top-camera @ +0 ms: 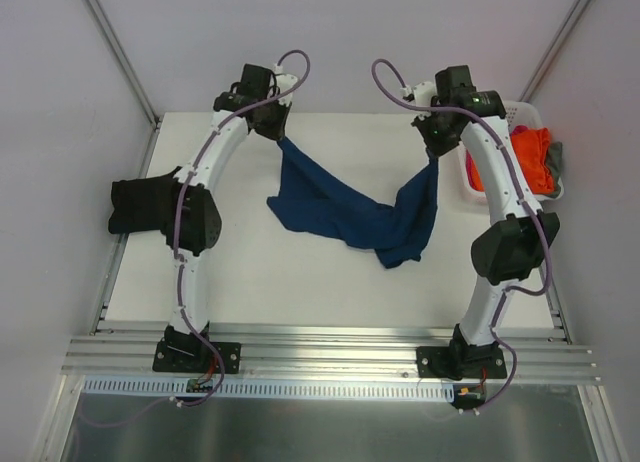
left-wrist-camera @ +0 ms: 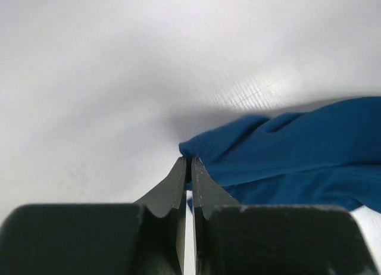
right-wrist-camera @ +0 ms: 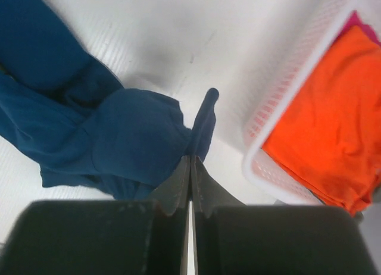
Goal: Fold and stack the t-shirts
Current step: Flatten out the tshirt
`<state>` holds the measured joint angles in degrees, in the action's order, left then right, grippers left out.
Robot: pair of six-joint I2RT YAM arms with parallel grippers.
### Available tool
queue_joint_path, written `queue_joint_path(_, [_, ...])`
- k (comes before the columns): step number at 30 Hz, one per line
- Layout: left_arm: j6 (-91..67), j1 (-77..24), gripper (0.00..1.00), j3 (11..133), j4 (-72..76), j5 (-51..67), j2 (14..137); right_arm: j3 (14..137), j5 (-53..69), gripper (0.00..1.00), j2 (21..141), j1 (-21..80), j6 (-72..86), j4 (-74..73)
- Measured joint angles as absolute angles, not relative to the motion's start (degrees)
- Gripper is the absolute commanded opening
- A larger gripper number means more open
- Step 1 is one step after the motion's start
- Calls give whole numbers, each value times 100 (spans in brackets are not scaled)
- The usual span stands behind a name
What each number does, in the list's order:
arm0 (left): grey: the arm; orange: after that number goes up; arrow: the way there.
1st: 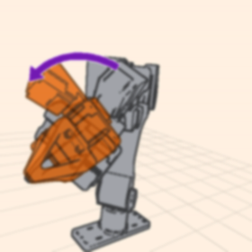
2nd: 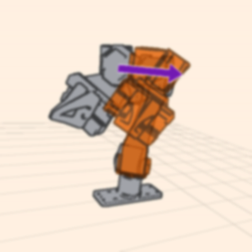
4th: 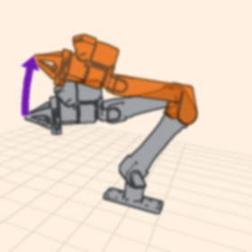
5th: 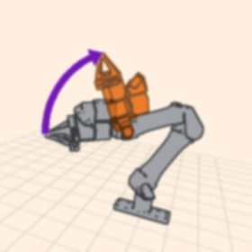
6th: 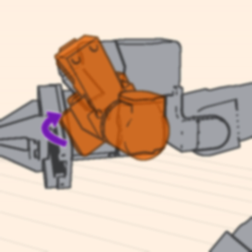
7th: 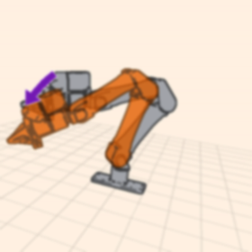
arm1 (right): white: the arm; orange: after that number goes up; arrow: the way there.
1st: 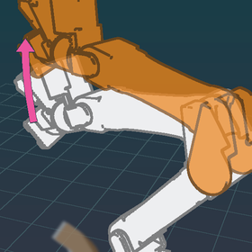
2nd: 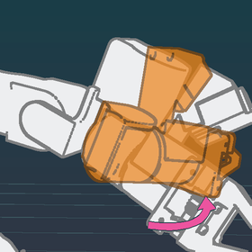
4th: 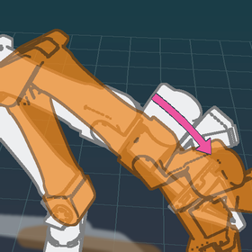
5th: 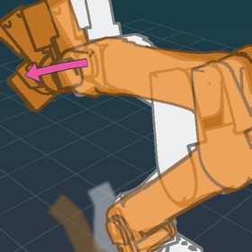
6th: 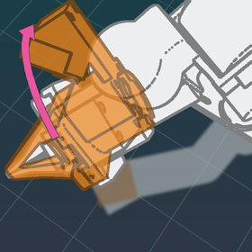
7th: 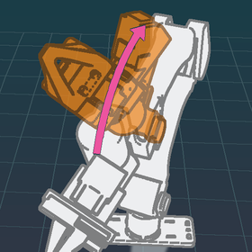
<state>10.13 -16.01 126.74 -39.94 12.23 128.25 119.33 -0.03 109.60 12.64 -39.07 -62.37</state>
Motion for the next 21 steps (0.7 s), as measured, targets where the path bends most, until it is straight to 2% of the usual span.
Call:
queue_joint_path(11, [1559, -1361, 0, 11559, -4032, 1120, 9887, 11931, -1096, 1, 9185, 1087, -3988, -5861])
queue_joint_path(16, [1619, -1144, 0, 10665, -4139, 998, 8573, 11472, -1426, 1, 7590, 1085, -3824, -5443])
queue_joint_path(21, [1680, -1105, 0, 9963, -4318, 1041, 7168, 10825, -1166, 1, 5955, 1081, -3651, -5408])
